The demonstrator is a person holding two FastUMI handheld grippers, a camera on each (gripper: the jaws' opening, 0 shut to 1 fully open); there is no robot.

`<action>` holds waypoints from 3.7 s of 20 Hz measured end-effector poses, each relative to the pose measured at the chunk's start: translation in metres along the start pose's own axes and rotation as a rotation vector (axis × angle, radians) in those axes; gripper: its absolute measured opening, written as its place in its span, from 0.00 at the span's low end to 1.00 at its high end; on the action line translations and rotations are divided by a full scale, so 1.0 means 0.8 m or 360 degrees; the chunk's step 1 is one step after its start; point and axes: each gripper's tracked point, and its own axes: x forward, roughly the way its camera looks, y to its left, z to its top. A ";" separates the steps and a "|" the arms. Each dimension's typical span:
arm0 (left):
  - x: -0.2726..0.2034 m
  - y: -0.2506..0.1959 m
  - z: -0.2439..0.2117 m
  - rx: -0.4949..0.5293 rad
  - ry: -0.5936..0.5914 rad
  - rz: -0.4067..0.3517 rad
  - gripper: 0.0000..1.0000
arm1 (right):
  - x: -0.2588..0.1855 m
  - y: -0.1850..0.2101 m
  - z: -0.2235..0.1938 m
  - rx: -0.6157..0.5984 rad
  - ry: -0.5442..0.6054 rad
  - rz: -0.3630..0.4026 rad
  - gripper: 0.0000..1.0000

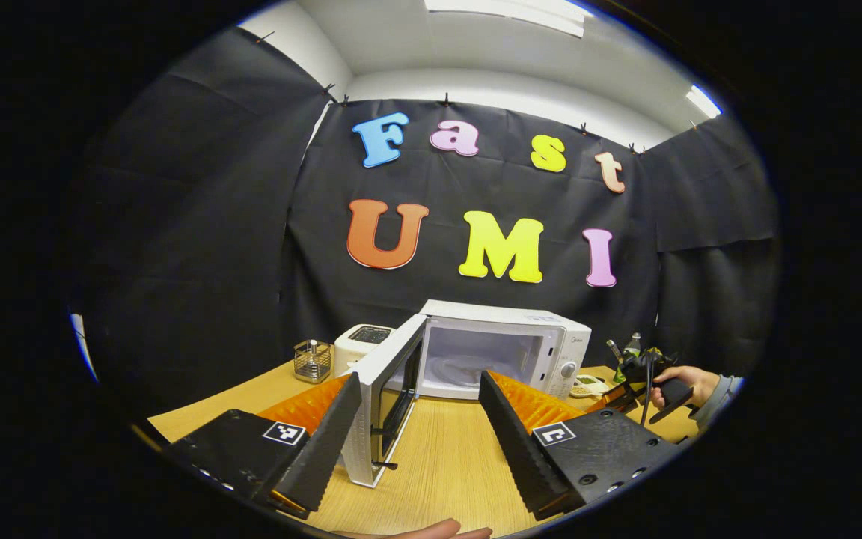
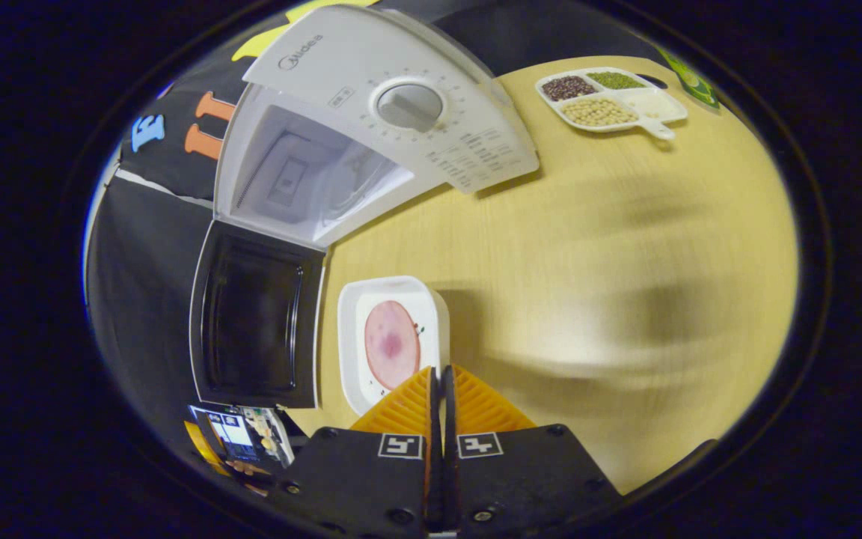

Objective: Open the microwave oven with the left hand, put the food in, and close the microwave oven.

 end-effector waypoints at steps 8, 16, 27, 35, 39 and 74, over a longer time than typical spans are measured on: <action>-0.007 0.050 -0.024 -0.0015 0.0051 0.0074 0.94 | 0.066 0.124 0.074 0.0410 -0.0597 0.0354 0.04; -0.024 0.045 -0.010 0.0135 -0.0020 0.0061 0.94 | 0.105 0.153 0.150 0.0893 -0.1230 0.0379 0.06; -0.036 0.002 -0.002 0.0113 -0.0063 -0.0095 0.94 | 0.169 0.153 0.235 0.0952 -0.1618 0.0306 0.07; -0.027 0.007 -0.015 0.0097 -0.0056 -0.0099 0.94 | 0.178 0.150 0.250 0.0775 -0.1785 0.0148 0.05; -0.028 0.018 -0.007 0.0104 -0.0092 -0.0069 0.94 | 0.142 0.132 0.255 0.0551 -0.2030 -0.0072 0.06; 0.075 0.221 -0.067 0.0219 -0.0034 0.0103 0.39 | -0.184 0.223 -0.060 -0.1279 -0.1809 -0.0578 1.00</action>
